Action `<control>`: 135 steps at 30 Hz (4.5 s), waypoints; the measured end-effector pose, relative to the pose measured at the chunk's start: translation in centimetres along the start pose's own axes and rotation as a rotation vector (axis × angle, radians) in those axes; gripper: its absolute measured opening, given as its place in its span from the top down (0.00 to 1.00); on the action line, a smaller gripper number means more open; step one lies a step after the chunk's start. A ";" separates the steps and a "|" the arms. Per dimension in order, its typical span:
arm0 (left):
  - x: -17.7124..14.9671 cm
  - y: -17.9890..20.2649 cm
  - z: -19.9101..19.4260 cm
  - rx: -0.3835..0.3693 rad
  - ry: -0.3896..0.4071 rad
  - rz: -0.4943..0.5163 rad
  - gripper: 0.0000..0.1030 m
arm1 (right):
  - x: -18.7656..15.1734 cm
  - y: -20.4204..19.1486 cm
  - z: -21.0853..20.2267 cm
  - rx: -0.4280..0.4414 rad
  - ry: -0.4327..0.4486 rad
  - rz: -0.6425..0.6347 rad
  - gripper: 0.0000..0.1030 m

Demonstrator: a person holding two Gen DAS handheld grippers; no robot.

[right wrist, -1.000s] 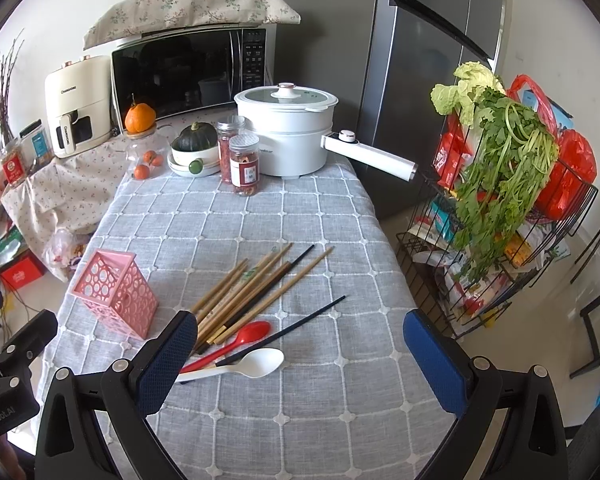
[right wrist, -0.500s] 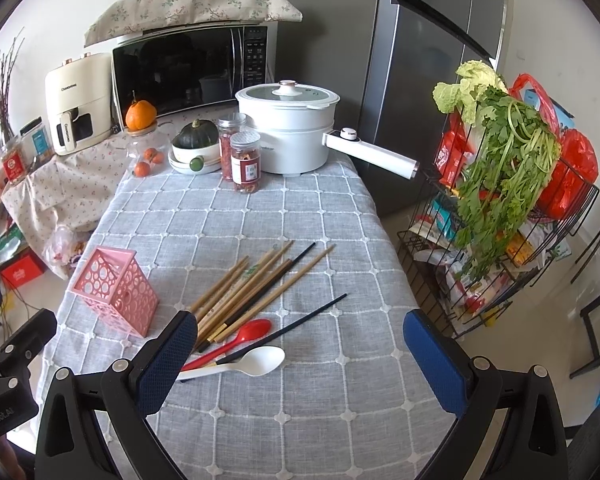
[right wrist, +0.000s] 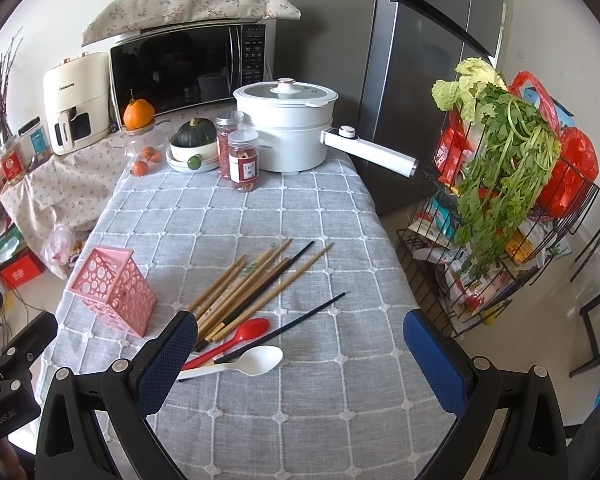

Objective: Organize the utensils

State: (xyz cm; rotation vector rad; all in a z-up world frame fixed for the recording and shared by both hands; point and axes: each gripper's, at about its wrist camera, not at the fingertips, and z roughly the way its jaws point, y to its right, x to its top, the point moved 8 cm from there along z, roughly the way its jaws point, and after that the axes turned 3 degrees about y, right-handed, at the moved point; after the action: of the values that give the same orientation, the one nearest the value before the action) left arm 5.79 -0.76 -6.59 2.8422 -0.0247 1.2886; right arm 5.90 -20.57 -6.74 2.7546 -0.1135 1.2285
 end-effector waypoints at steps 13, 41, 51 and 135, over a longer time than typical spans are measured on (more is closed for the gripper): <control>0.9 4.5 4.2 -0.157 -0.154 0.098 0.00 | -0.9 5.7 5.9 0.066 -0.233 0.151 0.00; -1.4 12.0 23.8 -0.099 -0.586 0.316 0.88 | -3.8 8.4 15.4 0.175 -0.508 0.334 0.10; -0.2 11.1 20.2 -0.148 -0.474 0.330 0.92 | -5.5 7.4 18.8 0.176 -0.582 0.420 0.10; 3.3 2.8 0.4 -0.421 0.014 0.150 0.93 | -3.9 3.3 20.3 0.135 -0.484 0.314 0.70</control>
State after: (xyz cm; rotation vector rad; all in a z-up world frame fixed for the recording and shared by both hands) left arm 8.20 -3.55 -4.40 2.5078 -0.4584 1.1598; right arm 17.84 -26.65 -22.82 3.1866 -0.5418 0.6048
